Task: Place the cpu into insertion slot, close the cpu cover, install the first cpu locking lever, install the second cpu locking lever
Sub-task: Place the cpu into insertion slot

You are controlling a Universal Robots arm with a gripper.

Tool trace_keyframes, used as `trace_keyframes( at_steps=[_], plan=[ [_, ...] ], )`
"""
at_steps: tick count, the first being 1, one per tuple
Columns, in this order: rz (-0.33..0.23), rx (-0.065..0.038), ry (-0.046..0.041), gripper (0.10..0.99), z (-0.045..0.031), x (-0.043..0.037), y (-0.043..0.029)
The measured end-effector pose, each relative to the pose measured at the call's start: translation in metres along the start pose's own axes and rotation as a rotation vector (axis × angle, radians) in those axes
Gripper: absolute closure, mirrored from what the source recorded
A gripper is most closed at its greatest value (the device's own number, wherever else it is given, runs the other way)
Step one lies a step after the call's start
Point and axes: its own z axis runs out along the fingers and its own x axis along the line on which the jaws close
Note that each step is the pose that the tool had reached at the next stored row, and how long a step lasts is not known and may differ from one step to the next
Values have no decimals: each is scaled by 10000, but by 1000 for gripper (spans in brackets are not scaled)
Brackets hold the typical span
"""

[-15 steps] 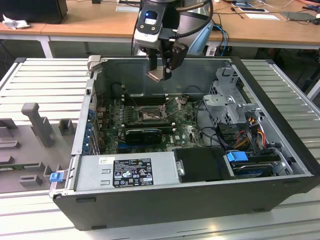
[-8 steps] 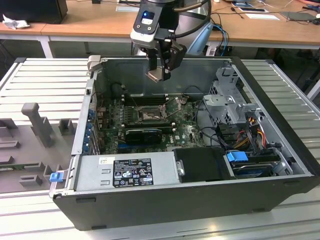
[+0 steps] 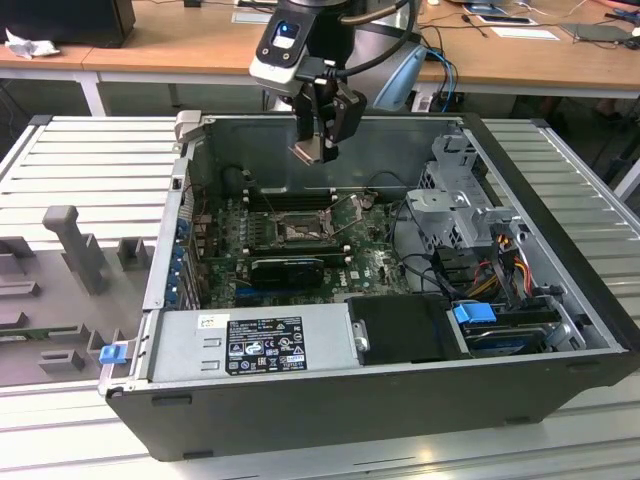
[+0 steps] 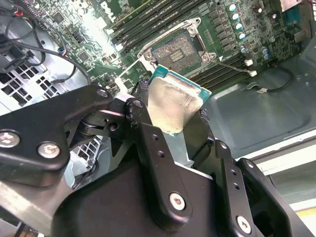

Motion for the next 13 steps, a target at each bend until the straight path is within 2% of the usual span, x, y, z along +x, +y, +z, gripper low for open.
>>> trace_keyframes(
  at_steps=[13],
  plan=[
    [615,-12,-56,561,9,4,-8]
  ],
)
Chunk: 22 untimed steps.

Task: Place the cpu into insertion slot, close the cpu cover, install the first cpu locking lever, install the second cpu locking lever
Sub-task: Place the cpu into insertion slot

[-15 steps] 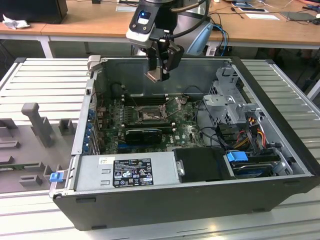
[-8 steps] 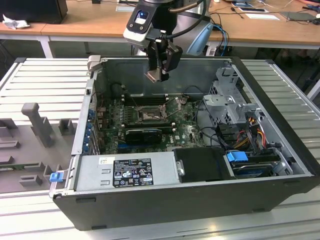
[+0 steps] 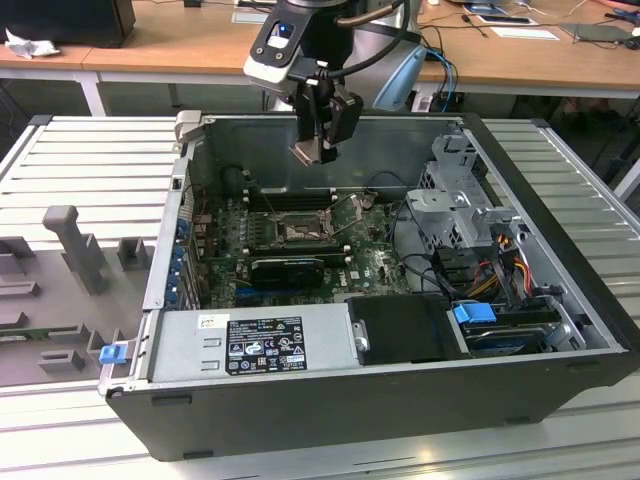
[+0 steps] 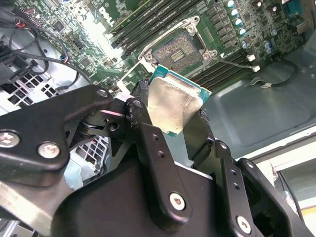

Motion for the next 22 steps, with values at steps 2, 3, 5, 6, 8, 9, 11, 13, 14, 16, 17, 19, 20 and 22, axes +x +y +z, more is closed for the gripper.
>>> trace_keyframes(
  at_steps=[2,3,5,6,8,9,11,13,14,16,17,19,20,22],
  plan=[
    [117,-2,-10,561,2,1,-4],
    [166,-3,-15,561,3,2,-5],
    [262,-5,-23,561,5,3,-7],
    [306,-6,-27,561,6,3,-8],
    [455,-9,-40,561,10,5,-11],
    [501,-9,-45,561,11,5,-12],
    [622,-12,-56,561,14,6,-15],
    [818,-17,-73,561,18,7,-17],
    [1017,-22,-89,561,21,7,-18],
    [1501,-29,-134,561,28,7,-18],
    [1666,-33,-148,561,31,7,-19],
    [2040,-40,-182,561,39,6,-19],
    [2261,-44,-202,561,45,6,-20],
    [2513,-49,-225,561,52,7,-20]
  ],
)
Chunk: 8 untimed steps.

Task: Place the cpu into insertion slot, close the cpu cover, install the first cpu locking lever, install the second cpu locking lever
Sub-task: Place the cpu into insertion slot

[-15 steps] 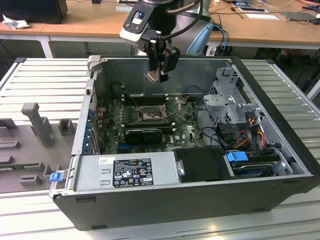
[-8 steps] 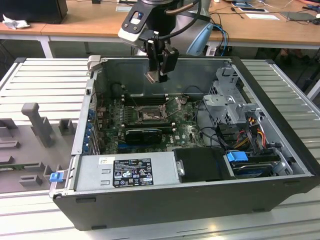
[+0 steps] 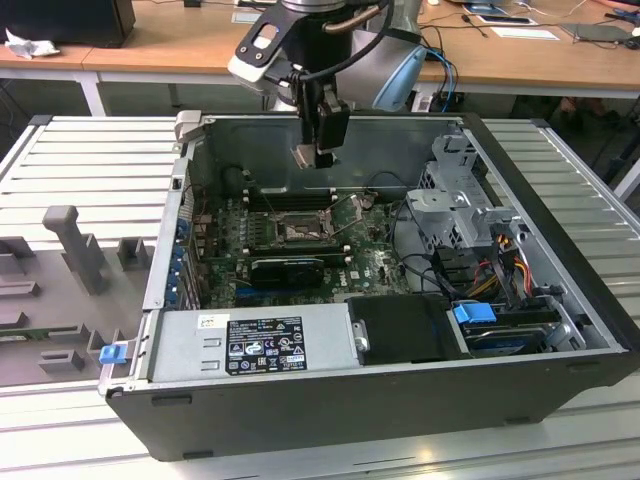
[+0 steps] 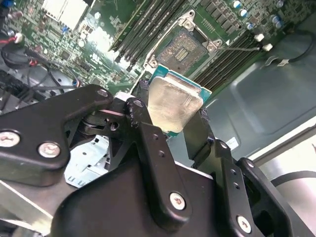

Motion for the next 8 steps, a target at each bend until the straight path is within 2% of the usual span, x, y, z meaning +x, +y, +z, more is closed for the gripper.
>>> trace_keyframes(
  at_steps=[8],
  plan=[
    [734,-14,-66,561,39,-1,-4]
  ],
)
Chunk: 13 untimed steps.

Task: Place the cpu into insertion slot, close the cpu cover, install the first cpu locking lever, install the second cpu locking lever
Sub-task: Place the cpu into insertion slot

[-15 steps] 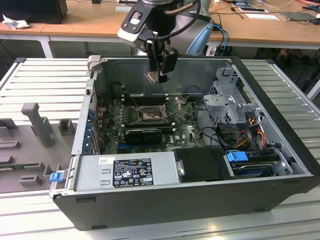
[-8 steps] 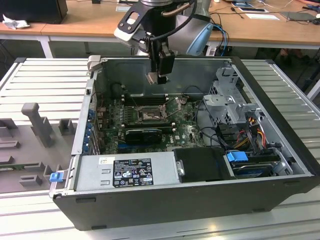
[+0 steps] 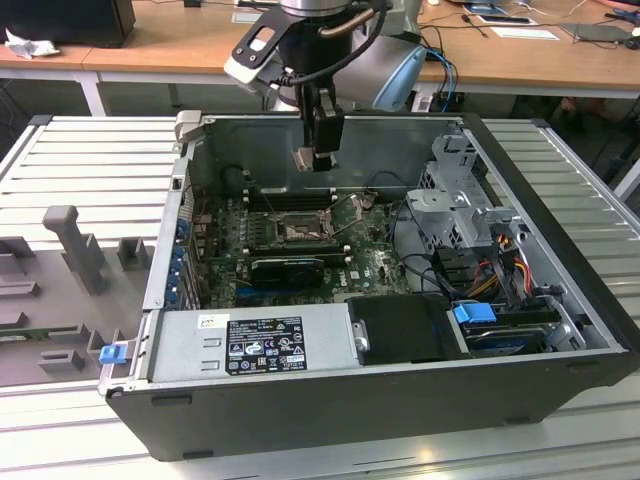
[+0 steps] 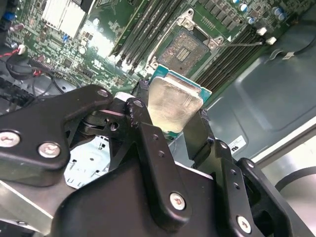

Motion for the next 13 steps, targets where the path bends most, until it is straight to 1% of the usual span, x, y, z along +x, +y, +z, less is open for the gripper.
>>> trace_keyframes(
  at_steps=[3,5,7,9,10,13],
  plan=[
    [185,-5,-15,561,20,-1,-2],
    [288,-6,-26,561,51,-1,-7],
    [436,-9,-39,561,113,-2,-14],
    [732,-15,-65,561,151,-2,-18],
    [973,-20,-86,561,172,-3,-19],
    [1266,-25,-114,561,198,-3,-22]
  ],
)
